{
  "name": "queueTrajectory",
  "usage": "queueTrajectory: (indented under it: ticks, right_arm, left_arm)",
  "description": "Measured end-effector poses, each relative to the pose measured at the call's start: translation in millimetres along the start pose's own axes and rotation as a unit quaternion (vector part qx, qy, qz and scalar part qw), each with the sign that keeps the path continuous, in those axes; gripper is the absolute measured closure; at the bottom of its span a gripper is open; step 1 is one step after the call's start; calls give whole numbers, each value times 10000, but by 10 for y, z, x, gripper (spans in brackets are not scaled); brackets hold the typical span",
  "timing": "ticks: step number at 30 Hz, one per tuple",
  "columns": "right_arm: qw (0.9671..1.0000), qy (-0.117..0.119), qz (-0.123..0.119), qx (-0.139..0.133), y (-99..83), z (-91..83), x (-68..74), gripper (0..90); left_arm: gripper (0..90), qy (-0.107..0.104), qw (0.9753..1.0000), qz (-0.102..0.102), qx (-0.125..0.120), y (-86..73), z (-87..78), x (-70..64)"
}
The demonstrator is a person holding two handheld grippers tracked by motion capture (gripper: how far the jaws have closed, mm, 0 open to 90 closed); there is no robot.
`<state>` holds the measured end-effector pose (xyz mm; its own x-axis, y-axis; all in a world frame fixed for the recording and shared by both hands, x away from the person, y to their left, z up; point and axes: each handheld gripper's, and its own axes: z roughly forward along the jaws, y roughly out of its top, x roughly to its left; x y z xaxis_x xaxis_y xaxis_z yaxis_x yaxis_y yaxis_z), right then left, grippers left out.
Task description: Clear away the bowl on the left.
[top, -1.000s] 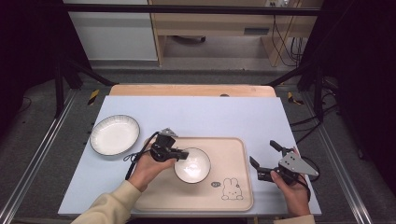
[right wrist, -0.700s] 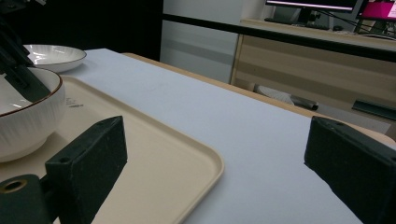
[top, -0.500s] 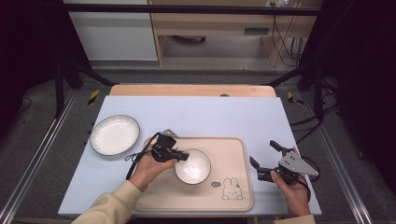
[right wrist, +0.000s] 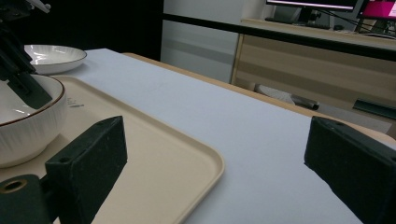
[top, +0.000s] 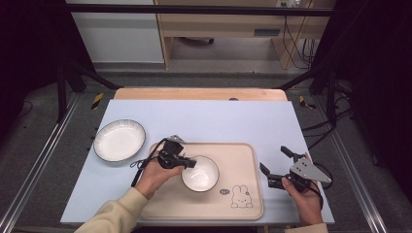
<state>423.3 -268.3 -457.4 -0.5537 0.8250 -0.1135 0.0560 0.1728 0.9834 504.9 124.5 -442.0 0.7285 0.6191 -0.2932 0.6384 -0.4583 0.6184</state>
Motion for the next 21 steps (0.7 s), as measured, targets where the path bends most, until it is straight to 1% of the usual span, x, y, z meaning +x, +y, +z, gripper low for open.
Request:
queueTrajectory:
  ticks: [3, 4, 5, 9, 11, 13, 15, 21]
  right_arm:
    - [10000, 0, 5, -6, -1, 2, 0, 59]
    - [10000, 4, 1, -1, -2, 5, 0, 59]
    - [10000, 4, 1, -1, -2, 5, 0, 59]
    - [10000, 6, -16, 3, -2, 5, 2, 59]
    - [10000, 7, -2, 6, -2, 5, 3, 59]
    - [10000, 8, 1, 12, -3, 6, 3, 59]
    - [10000, 13, -1, 16, -4, 8, 4, 59]
    - [10000, 12, 6, 20, -4, 8, 3, 59]
  left_arm:
    - [811, 9, 10000, 8, -7, 0, 6, 7]
    - [811, 10, 10000, 47, 63, 2, -1, 18]
    - [811, 4, 10000, -17, 23, 0, 6, 14]
    - [813, 15, 10000, -6, 58, -1, 12, 23]
    - [814, 25, 9999, 50, 97, -1, 9, 30]
    - [814, 26, 9999, 51, 103, -2, 10, 33]
    - [816, 71, 9998, 102, 137, -5, 12, 30]
    - [818, 94, 9999, 106, 94, -9, 15, 17]
